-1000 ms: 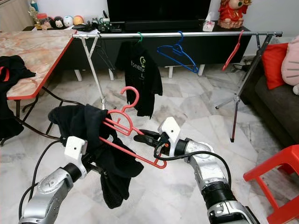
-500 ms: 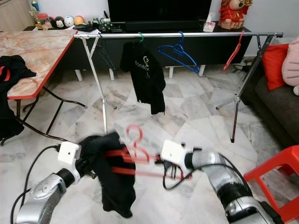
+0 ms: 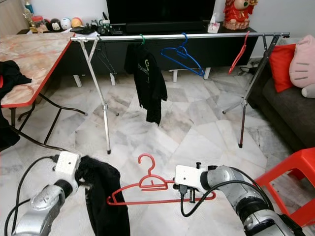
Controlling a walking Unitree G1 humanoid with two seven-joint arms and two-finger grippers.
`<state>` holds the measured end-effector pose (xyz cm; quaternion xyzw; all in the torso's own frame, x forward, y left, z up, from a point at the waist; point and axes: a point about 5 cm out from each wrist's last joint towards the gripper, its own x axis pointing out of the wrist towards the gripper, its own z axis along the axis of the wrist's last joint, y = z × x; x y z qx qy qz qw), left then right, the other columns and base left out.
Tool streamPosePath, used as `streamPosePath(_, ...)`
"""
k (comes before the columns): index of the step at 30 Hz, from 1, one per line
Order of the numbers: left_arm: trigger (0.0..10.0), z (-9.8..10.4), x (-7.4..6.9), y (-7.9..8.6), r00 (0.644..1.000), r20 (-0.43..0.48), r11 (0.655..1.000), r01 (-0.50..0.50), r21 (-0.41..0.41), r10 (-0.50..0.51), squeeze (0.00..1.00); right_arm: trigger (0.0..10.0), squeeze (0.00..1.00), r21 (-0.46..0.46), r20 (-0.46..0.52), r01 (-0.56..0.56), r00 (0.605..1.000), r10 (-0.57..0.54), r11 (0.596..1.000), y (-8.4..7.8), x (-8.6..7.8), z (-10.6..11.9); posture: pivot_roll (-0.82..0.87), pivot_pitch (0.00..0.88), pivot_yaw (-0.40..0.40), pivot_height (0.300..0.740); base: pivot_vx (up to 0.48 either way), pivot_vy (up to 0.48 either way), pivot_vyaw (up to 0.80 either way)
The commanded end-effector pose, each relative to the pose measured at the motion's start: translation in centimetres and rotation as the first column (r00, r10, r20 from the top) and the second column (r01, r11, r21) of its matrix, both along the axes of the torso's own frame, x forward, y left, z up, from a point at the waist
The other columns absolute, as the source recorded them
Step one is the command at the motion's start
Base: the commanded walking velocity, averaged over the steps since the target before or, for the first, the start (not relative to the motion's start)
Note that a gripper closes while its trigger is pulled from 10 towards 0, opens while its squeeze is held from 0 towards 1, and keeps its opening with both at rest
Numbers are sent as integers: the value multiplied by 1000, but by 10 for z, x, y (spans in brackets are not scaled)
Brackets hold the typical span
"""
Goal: Hang hanger
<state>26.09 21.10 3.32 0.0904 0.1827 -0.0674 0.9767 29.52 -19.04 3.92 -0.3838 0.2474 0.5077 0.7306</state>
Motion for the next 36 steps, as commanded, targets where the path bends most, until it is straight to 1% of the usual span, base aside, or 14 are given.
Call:
streamPosePath(1, 0, -5, -2, 16, 995, -17, 993, -102, 57, 103, 0, 0, 0, 19, 20, 13, 1000, -13, 1000, -1, 3, 4, -77, 0, 2, 740, 0, 0, 0)
streamPosePath(4, 784, -20, -16, 43, 957, -50, 948, -275, 162, 286, 0, 0, 0, 107, 16, 78, 997, -80, 991, -3, 2, 4, -77, 0, 7, 740, 0, 0, 0)
streamPosePath(5, 4353, -22, -19, 45, 949, -44, 940, -301, 162, 311, 0, 0, 0, 141, 19, 117, 993, -121, 983, -4, 3, 5, -77, 0, 7, 740, 0, 0, 0)
streamPosePath(6, 10000, -21, -20, 47, 939, -9, 932, -339, 129, 343, 0, 0, 0, 233, 26, 227, 971, -239, 946, -4, 9, 8, -80, 0, 14, 740, 0, 0, 0)
streamPosePath(8, 10000, -20, -21, 47, 935, 13, 929, -354, 110, 355, 0, 0, 0, 283, 22, 285, 952, -304, 916, -3, 12, 9, -80, 0, 14, 740, 0, 0, 0)
streamPosePath(9, 10000, -18, -21, 46, 925, 29, 923, -379, 61, 378, 0, 1608, 0, 358, 5, 389, 908, -418, 849, -4, 17, 10, -81, 0, 14, 740, 0, 0, 0)
streamPosePath(10, 10000, -16, -20, 44, 920, 51, 920, -390, 23, 389, 0, 10000, 0, 407, 4, 477, 852, -524, 779, -6, 22, 10, -73, 0, 18, 740, 0, 0, 0)
streamPosePath(11, 10000, -16, -20, 44, 920, 51, 920, -390, 23, 389, 0, 10000, 0, 407, 4, 477, 852, -524, 779, -6, 22, 10, -73, 0, 18, 740, 0, 0, 0)
streamPosePath(13, 10000, -12, -20, 40, 916, 91, 920, -392, -18, 392, 0, 10000, 0, 482, -49, 654, 684, -727, 583, -14, 26, 5, -73, 0, 22, 740, 0, 0, 0)
streamPosePath(16, 10000, -13, -19, 37, 919, 94, 924, -381, -28, 382, 0, 10000, 0, 504, -82, 711, 604, -792, 490, -16, 25, 1, -76, 0, 29, 740, 0, 0, 0)
streamPosePath(19, 10000, -25, -21, 32, 929, 44, 928, -364, -84, 368, 0, 10000, 0, 426, -148, 849, 407, -902, 313, -17, 6, -29, -74, 0, 45, 740, 0, 0, 0)
streamPosePath(26, 10000, -46, -33, 37, 930, -55, 930, -366, -40, 364, 0, 10000, 0, 264, -176, 940, 266, -948, 215, -18, -25, -63, -73, 0, 53, 740, 0, 0, 0)
streamPosePath(30, 10000, -63, -44, 36, 924, -146, 934, -357, -6, 352, 0, 10000, 0, 128, -141, 968, 235, -962, 217, -20, -48, -83, -71, 0, 58, 740, 0, 0, 0)
streamPosePath(36, 10000, -79, -58, 36, 902, -227, 927, -375, 2, 366, 0, 10000, 0, 48, -69, 955, 295, -953, 292, -18, -60, -92, -72, 0, 62, 740, 0, 0, 0)
